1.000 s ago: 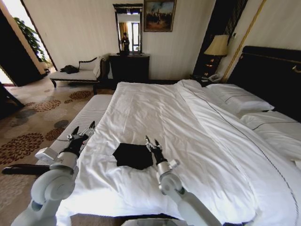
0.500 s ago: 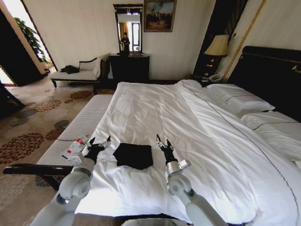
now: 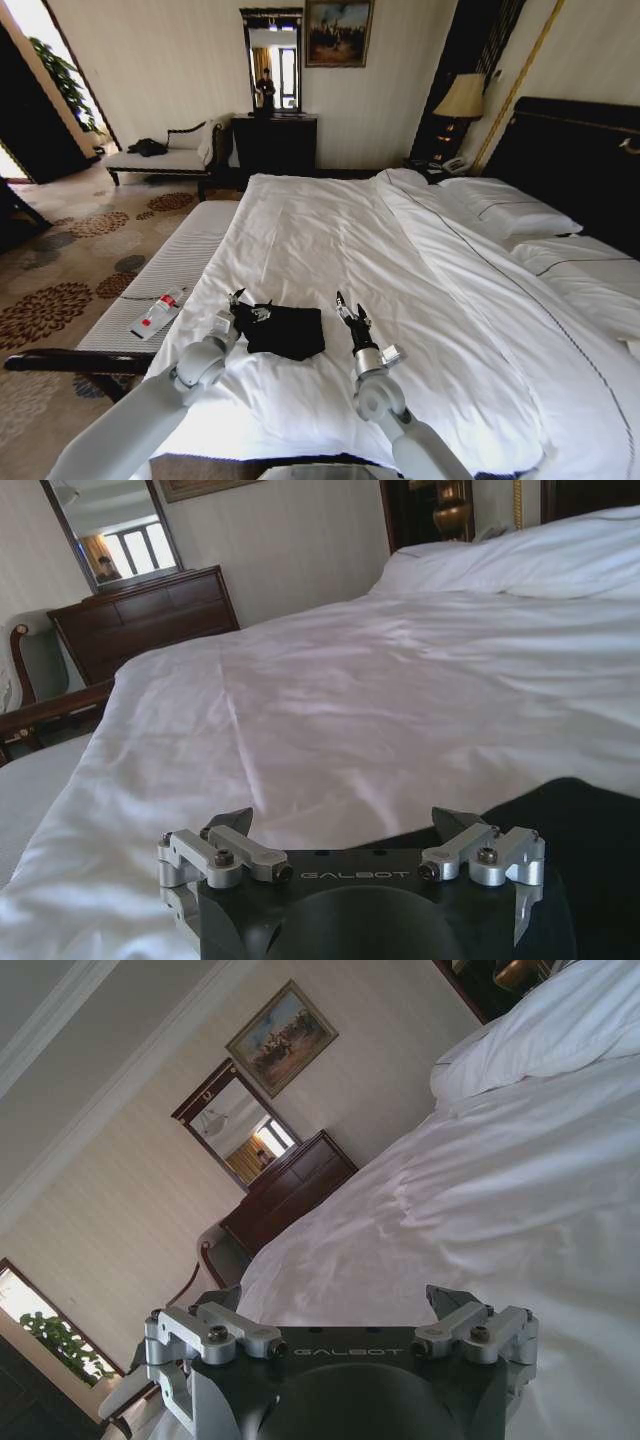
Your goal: Fold the clothes on the bed.
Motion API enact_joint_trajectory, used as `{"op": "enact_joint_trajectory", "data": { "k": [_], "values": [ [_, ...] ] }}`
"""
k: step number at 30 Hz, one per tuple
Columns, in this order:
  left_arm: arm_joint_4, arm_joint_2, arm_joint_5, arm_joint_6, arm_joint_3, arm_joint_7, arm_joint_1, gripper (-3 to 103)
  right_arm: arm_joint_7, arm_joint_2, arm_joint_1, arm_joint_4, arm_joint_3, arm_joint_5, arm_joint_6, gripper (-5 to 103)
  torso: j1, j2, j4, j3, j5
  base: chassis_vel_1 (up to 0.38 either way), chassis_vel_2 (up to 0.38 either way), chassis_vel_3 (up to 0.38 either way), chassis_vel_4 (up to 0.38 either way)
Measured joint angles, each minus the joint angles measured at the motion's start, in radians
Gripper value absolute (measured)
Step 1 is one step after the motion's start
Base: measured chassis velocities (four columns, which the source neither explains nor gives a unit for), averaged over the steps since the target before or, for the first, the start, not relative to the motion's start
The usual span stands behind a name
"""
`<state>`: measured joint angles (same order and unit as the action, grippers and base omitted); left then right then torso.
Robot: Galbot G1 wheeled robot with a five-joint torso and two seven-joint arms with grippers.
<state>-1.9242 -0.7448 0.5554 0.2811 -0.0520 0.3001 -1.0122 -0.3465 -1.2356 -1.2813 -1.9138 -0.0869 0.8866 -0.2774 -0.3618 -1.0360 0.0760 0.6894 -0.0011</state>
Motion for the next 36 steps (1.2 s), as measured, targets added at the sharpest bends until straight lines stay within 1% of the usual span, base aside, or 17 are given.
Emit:
{"op": "enact_joint_trajectory", "data": {
  "k": [4, 5, 9, 11, 14, 17, 18, 20, 22, 25, 26, 29, 30, 32, 33, 34, 36],
  "values": [
    [-0.037, 0.089, -0.003, -0.027, 0.046, -0.001, -0.092, 100, -0.001, 0.002, -0.008, -0.001, -0.004, -0.006, -0.001, 100, 0.0, 0.0, -0.0009, 0.0, 0.0006, 0.0, 0.0, 0.0, 0.0],
    [-0.037, 0.089, -0.003, -0.027, 0.046, -0.001, -0.092, 100, -0.001, 0.002, -0.008, -0.001, -0.004, -0.006, -0.001, 100, 0.0, 0.0, -0.0009, 0.0, 0.0006, 0.0, 0.0, 0.0, 0.0],
    [-0.082, 0.141, -0.009, -0.056, 0.156, 0.012, -0.239, 100, -0.004, 0.003, -0.007, -0.004, -0.004, -0.009, -0.003, 100, 0.0, 0.0, -0.0007, 0.0, 0.0004, 0.0, 0.0, 0.0, 0.0],
    [-0.101, 0.149, -0.008, -0.06, 0.19, 0.02, -0.281, 100, -0.005, 0.006, -0.009, -0.008, -0.005, -0.01, -0.004, 100, 0.0, 0.0, -0.0008, 0.0, 0.0004, 0.0, 0.0, 0.0, 0.0],
    [-0.171, 0.164, -0.008, -0.064, 0.331, 0.05, -0.44, 100, -0.019, 0.012, -0.035, -0.029, -0.036, -0.022, -0.005, 100, 0.0, 0.0, -0.001, 0.0, 0.0007, 0.0, 0.0, 0.0, 0.0],
    [-0.188, 0.175, 0.001, -0.064, 0.365, 0.072, -0.481, 100, -0.026, 0.01, -0.08, -0.053, -0.092, -0.038, -0.008, 100, 0.0, 0.0, -0.0013, 0.0, 0.001, 0.0, 0.0, 0.0, 0.0],
    [-0.186, 0.175, 0.016, -0.071, 0.373, 0.07, -0.479, 100, -0.027, 0.011, -0.101, -0.062, -0.121, -0.043, -0.012, 100, 0.0, 0.0, 0.0004, 0.0, 0.0, 0.0, 0.0, 0.0, 0.0],
    [-0.182, 0.169, 0.028, -0.079, 0.377, 0.067, -0.469, 100, -0.027, 0.013, -0.108, -0.065, -0.132, -0.045, -0.014, 100, 0.0, 0.0, 0.0006, 0.0, 0.0001, 0.0, 0.0, 0.0, 0.0],
    [-0.18, 0.125, 0.098, -0.092, 0.367, 0.051, -0.4, 100, -0.027, 0.018, -0.1, -0.053, -0.133, -0.046, -0.018, 100, 0.0, 0.0, 0.0004, 0.0, 0.0006, 0.0, 0.0, 0.0, 0.0],
    [-0.204, 0.094, 0.135, -0.097, 0.352, 0.042, -0.369, 100, -0.026, 0.021, -0.067, -0.026, -0.101, -0.04, -0.018, 100, 0.0, 0.0, 0.0001, 0.0, 0.0002, 0.0, 0.0, 0.0, 0.0],
    [-0.213, 0.071, 0.145, -0.096, 0.324, 0.035, -0.339, 100, -0.025, 0.019, -0.033, 0.002, -0.071, -0.037, -0.015, 100, 0.0, 0.0, -0.0014, 0.0, 0.0014, 0.0, 0.0, 0.0, 0.0],
    [-0.133, 0.012, 0.149, -0.077, 0.164, 0.014, -0.163, 100, -0.016, 0.008, -0.008, 0.035, -0.043, -0.038, -0.012, 100, 0.0, 0.0, -0.0013, 0.0, 0.0007, 0.0, 0.0, 0.0, 0.0],
    [-0.133, 0.012, 0.149, -0.077, 0.164, 0.014, -0.163, 100, -0.016, 0.008, -0.008, 0.035, -0.043, -0.038, -0.012, 100, 0.0, 0.0, -0.0013, 0.0, 0.0007, 0.0, 0.0, 0.0, 0.0],
    [-0.035, -0.038, 0.15, -0.069, 0.036, 0.012, -0.011, 100, -0.006, 0.006, -0.009, 0.043, -0.042, -0.038, -0.014, 100, 0.0, 0.0, 0.0004, 0.0, 0.0003, 0.0, 0.0, 0.0, 0.0],
    [0.013, -0.063, 0.149, -0.062, -0.014, 0.012, 0.055, 100, -0.003, 0.006, -0.011, 0.045, -0.044, -0.036, -0.014, 100, 0.0, 0.0, 0.0003, 0.0, 0.0003, 0.0, 0.0, 0.0, 0.0],
    [0.013, -0.063, 0.149, -0.062, -0.014, 0.012, 0.055, 100, -0.003, 0.006, -0.011, 0.045, -0.044, -0.036, -0.014, 100, 0.0, 0.0, 0.0003, 0.0, 0.0003, 0.0, 0.0, 0.0, 0.0],
    [0.123, -0.129, 0.163, -0.038, -0.126, 0.023, 0.2, 100, 0.001, 0.006, -0.016, 0.045, -0.044, -0.031, -0.013, 100, 0.0, 0.0, 0.0002, 0.0, 0.0007, 0.0, 0.0, 0.0, 0.0]
  ]
}}
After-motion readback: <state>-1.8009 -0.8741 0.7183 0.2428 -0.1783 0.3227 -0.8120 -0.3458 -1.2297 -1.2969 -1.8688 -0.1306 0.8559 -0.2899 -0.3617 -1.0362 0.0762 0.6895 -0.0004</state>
